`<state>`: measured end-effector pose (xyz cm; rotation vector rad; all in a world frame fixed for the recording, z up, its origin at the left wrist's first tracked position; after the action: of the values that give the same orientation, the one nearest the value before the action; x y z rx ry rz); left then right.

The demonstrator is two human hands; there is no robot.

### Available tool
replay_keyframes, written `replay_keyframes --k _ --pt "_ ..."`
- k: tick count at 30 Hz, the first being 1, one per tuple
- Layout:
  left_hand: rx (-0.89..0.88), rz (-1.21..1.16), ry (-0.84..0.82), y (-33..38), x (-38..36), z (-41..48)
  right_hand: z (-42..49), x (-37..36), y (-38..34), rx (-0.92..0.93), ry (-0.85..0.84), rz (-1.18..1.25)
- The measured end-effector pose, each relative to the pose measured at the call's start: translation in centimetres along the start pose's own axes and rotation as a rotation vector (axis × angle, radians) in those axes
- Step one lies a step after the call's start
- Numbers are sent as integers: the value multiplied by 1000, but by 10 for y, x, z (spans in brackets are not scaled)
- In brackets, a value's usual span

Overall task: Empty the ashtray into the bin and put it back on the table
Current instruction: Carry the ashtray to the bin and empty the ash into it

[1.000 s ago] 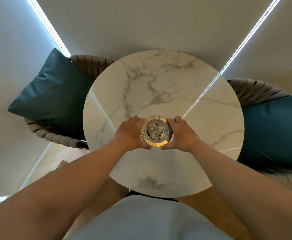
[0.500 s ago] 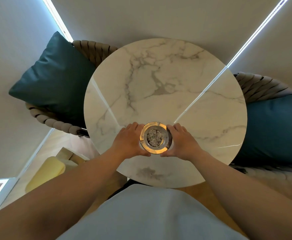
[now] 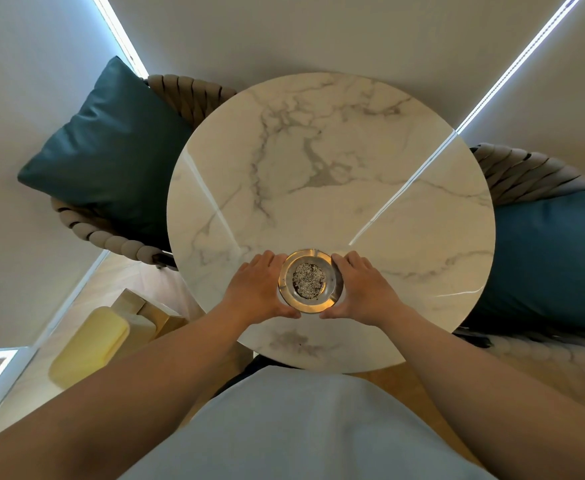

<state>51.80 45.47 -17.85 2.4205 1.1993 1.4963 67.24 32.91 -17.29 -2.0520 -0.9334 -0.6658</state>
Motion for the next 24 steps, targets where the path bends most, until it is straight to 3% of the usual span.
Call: replay_keyframes --k 10,24 --pt "21 -15 18 2 -5 -1 1 2 1 25 -16 -10" --pt "215 -128 148 -14 -33 -50 13 -6 -34 205 -103 -167"
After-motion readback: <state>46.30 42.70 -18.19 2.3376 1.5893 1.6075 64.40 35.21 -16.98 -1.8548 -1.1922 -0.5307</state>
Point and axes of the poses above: each hand's wrist, its own z-axis towards the middle knuckle, its own x-axis out of the back of the hand, y = z × x, the point moved 5 cm from there along z, towards the middle knuckle, and after that the axes turned 15 degrees about -y, right-handed, at the moved point
